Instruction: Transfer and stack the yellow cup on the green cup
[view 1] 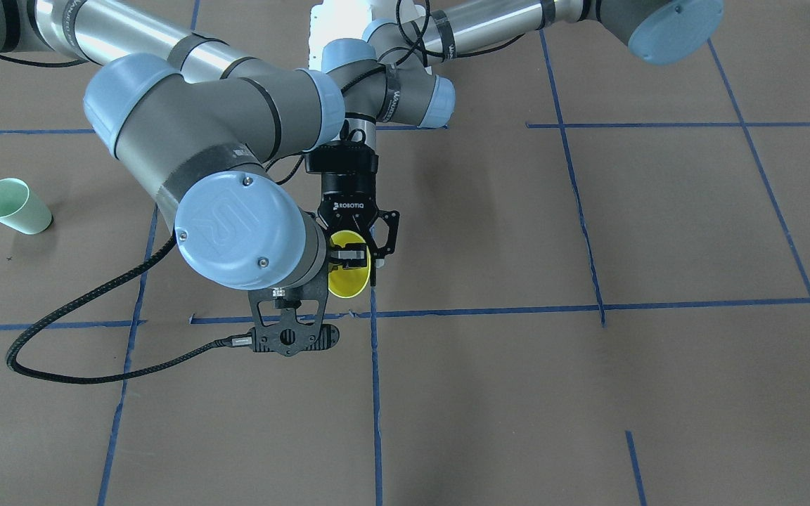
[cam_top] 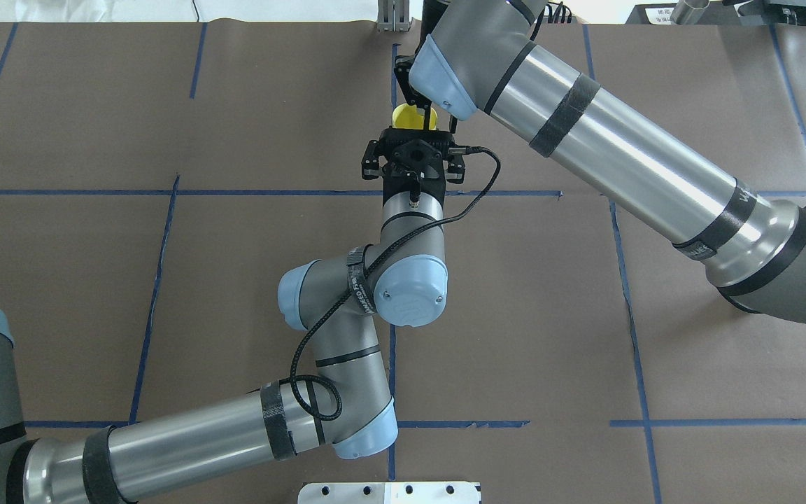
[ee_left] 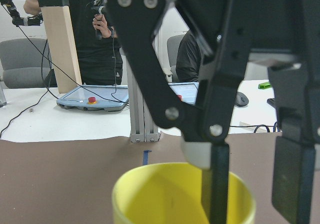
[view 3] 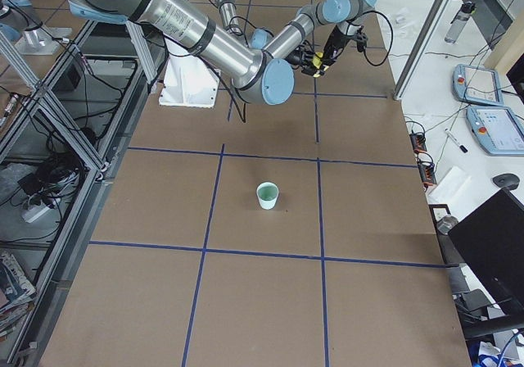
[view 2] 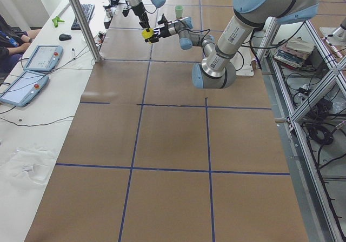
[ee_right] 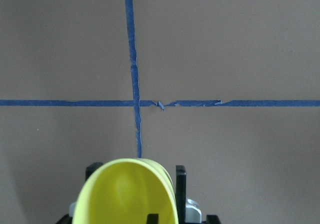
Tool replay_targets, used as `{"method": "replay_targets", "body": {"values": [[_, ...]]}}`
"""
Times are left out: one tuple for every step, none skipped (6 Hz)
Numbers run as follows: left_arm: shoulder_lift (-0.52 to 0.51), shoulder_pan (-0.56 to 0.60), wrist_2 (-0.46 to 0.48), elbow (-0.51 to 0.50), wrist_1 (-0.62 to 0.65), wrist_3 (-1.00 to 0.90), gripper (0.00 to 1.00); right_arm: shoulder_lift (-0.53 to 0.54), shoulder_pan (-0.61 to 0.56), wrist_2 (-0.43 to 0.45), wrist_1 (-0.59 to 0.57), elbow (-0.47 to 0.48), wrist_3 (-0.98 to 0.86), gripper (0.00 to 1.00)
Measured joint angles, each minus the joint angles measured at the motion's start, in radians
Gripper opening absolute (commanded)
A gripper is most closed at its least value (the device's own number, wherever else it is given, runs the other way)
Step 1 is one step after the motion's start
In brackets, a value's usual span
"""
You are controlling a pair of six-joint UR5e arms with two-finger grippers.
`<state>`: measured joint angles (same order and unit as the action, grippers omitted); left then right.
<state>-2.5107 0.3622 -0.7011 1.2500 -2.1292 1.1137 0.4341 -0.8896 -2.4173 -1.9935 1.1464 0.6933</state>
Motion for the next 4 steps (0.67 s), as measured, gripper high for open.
{"method": "replay_targets", "body": {"values": [[0.000, 0.000, 0.000, 0.000, 0.000, 0.000, 0.29, 0.000, 0.003, 0.001, 0.000, 0.000, 0.000, 0.39], [0.000, 0.000, 0.000, 0.000, 0.000, 0.000, 0.29, 0.001, 0.005, 0.002, 0.000, 0.000, 0.000, 0.20], [0.000, 0.000, 0.000, 0.000, 0.000, 0.000, 0.29, 0.001, 0.006, 0.003, 0.000, 0.001, 0.000, 0.05], [0.000, 0.000, 0.000, 0.001, 0.000, 0.000, 0.29, 0.001, 0.008, 0.002, 0.000, 0.003, 0.000, 0.00]]}}
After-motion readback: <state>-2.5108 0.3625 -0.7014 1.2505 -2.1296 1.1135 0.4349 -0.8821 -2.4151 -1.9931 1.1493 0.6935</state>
